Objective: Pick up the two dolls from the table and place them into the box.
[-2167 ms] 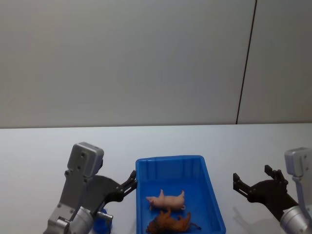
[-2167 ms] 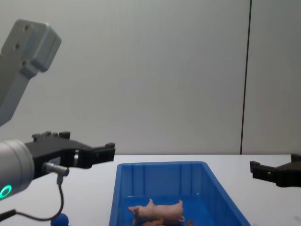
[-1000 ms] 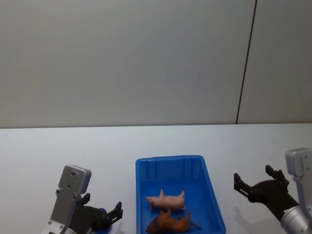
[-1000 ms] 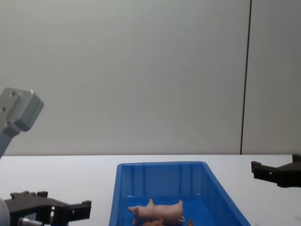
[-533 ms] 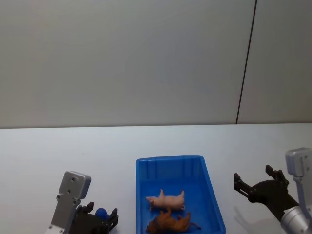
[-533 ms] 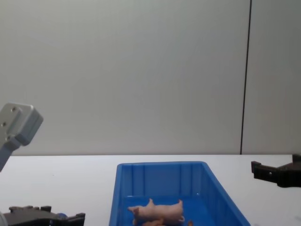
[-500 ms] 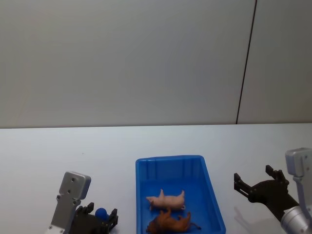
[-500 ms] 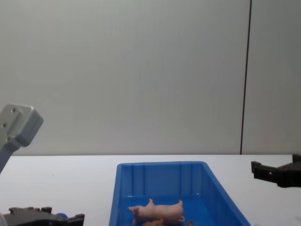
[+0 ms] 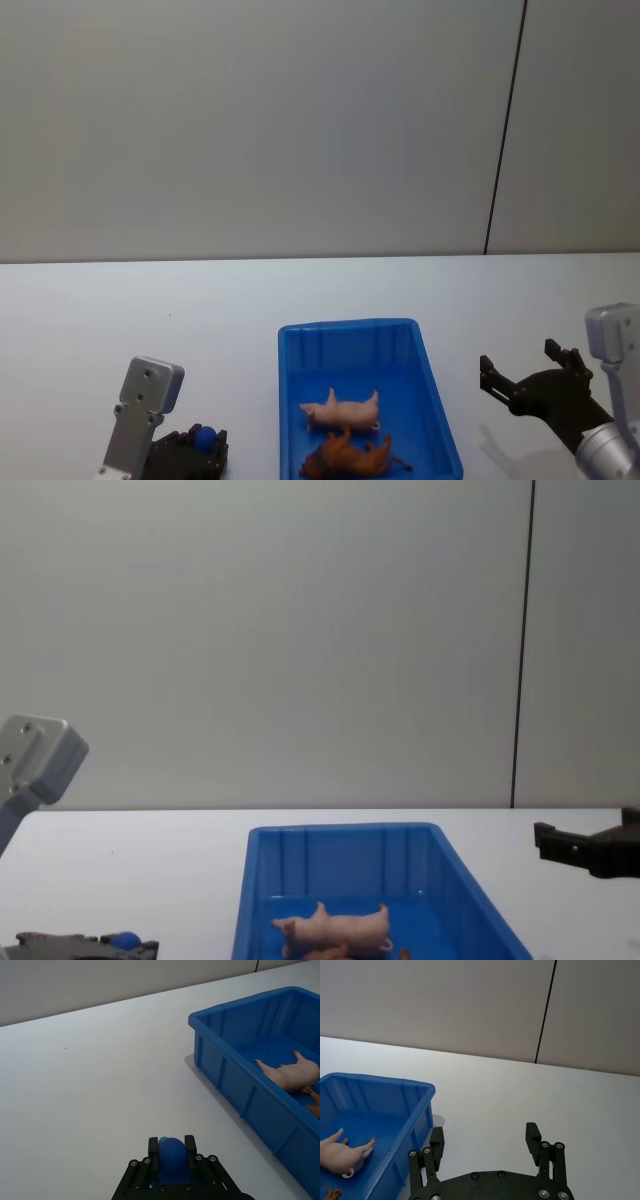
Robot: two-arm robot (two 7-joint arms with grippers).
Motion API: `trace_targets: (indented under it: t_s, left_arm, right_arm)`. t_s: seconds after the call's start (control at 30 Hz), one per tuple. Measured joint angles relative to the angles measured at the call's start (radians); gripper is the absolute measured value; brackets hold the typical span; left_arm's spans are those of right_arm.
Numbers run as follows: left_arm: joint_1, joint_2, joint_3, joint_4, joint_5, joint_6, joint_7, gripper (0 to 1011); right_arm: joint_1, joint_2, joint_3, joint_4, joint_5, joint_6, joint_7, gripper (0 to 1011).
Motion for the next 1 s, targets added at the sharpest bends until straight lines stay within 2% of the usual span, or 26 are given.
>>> trace_targets:
  t_s: [0.5, 0.83, 1.0]
  left_arm:
    - [0.005, 0.002, -0.011, -0.058, 0.029, -0.087, 0.001, 230]
    - [-0.010, 0.002, -0.017, -0.101, 0.059, -0.156, -0.070, 184]
    - [-0.023, -0.002, -0.018, -0.112, 0.066, -0.190, -0.129, 157]
  right_arm:
    - [0.000, 0.000, 0.000, 0.000, 0.000, 0.000, 0.000, 1001]
    - [0.000, 0.000, 0.000, 0.000, 0.000, 0.000, 0.000, 1001]
    - [0.000, 0.000, 0.000, 0.000, 0.000, 0.000, 0.000, 1001]
